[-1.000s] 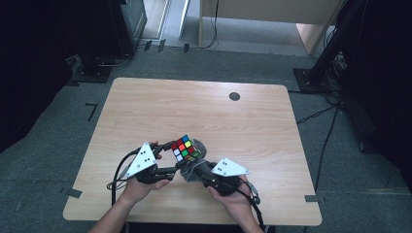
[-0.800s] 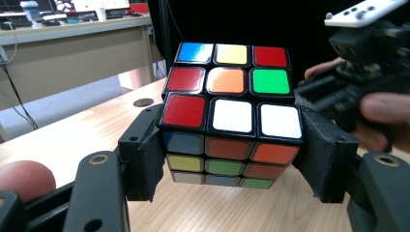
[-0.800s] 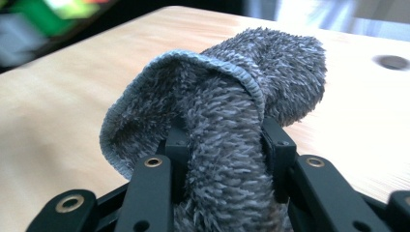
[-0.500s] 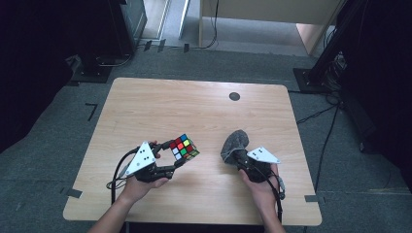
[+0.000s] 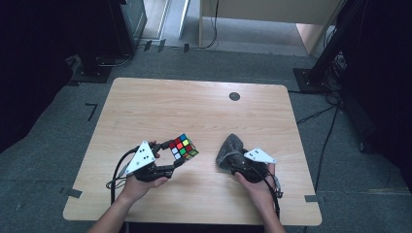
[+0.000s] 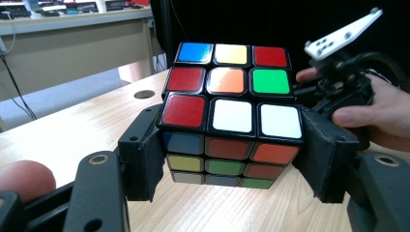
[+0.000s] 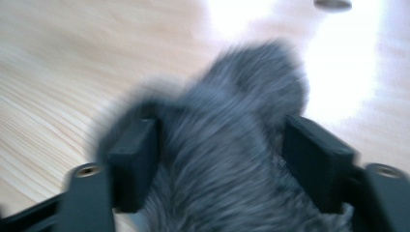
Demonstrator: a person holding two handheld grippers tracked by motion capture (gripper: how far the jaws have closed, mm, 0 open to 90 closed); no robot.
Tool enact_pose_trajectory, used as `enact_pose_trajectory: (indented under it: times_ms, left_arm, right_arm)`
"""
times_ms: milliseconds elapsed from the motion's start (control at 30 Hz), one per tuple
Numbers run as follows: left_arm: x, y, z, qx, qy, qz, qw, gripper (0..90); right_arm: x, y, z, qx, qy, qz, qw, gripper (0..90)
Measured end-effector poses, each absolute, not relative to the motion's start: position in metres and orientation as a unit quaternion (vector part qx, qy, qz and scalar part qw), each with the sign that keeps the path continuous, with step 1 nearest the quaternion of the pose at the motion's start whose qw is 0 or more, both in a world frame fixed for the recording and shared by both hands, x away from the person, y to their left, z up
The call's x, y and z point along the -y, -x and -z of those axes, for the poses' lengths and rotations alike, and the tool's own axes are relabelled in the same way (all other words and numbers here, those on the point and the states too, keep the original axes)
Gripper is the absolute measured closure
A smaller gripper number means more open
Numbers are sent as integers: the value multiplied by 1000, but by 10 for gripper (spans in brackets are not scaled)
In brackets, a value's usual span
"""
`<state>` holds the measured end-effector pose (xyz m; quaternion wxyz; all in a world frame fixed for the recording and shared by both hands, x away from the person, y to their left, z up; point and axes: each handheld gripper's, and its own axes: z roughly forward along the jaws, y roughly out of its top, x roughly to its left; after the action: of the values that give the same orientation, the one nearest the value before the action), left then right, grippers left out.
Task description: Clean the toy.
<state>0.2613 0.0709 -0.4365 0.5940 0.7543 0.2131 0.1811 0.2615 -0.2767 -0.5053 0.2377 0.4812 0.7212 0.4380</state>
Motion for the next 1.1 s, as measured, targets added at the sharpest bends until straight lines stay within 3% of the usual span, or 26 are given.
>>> enact_pose_trajectory:
  times_ms: [100, 600, 1100]
  left_arm:
    - [-70, -262, 437, -214, -755, -178, 594, 339]
    - [-62, -268, 442, -226, -763, -145, 588, 339]
    - [-48, -267, 442, -241, -774, -121, 572, 339]
  right_arm:
    - [278, -258, 492, -712, -475, -457, 242, 179]
    - [211, -227, 464, -731, -344, -538, 242, 150]
    - [175, -223, 474, -737, -314, -531, 276, 165]
